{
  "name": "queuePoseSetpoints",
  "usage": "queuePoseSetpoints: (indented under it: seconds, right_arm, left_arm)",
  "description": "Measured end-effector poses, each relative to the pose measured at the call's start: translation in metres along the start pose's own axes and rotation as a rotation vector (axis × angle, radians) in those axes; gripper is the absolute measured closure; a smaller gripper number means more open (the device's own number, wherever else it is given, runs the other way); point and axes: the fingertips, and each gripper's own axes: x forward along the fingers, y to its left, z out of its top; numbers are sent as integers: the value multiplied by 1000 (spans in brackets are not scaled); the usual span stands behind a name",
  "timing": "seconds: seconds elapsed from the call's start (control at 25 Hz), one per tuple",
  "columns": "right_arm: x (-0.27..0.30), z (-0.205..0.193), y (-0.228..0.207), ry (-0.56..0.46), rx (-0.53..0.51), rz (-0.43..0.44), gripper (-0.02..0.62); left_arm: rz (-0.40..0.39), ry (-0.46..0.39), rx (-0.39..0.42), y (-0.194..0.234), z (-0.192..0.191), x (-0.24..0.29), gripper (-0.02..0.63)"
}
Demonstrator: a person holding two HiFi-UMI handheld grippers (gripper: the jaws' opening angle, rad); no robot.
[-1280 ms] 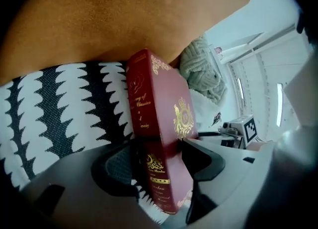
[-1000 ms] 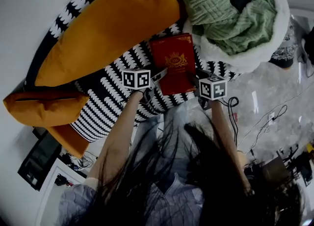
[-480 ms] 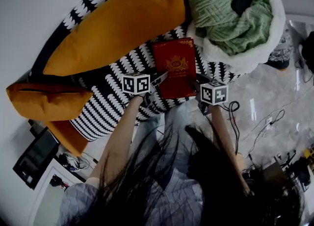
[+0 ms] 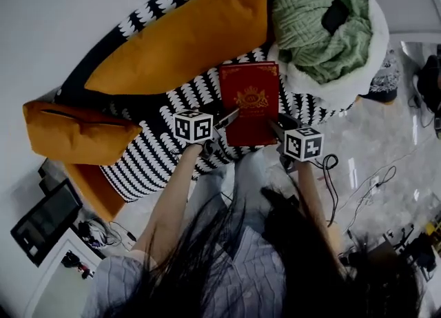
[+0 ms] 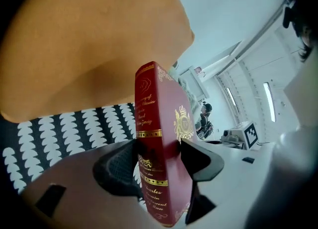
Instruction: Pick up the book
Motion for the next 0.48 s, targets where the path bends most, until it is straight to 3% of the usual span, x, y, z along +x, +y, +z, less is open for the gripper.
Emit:
queuePoseSetpoints:
  seconds: [0.48]
  right_arm:
    - [-56,33,103,-115,-151,-4,437]
  left_arm:
    - [-18,-208,39,-50,28,-110,330]
